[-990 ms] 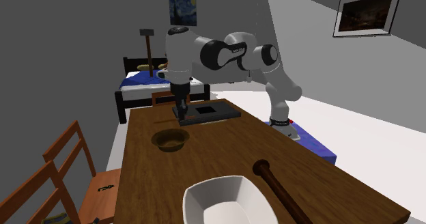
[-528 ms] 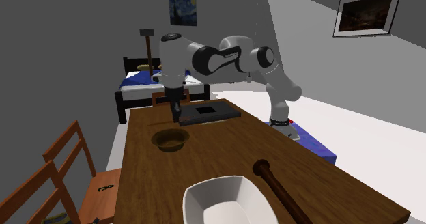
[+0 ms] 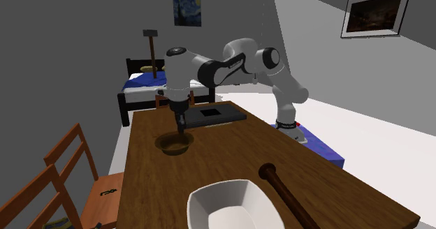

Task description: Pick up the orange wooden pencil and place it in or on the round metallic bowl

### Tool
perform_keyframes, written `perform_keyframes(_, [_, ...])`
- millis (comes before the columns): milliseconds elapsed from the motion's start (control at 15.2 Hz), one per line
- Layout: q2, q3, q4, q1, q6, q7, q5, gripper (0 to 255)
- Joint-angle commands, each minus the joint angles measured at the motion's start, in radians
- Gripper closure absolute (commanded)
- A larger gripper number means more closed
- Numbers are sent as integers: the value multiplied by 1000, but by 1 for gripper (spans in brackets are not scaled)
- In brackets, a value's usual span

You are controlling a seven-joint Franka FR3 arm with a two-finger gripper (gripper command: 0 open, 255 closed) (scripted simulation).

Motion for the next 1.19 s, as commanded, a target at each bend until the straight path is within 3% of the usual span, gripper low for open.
perform_keyframes(0, [4,-1,-21,-4,24,7,-3,255])
perform_keyframes(594, [7,-2,-39,-6,44,13,-5,255])
perform_keyframes(660, [7,-2,-39,-6,44,13,-5,0])
perform_keyframes(990, [7,-2,-39,-6,44,13,-5,0])
perform_keyframes(1122, [11,0,34,15,-23,1,-1,0])
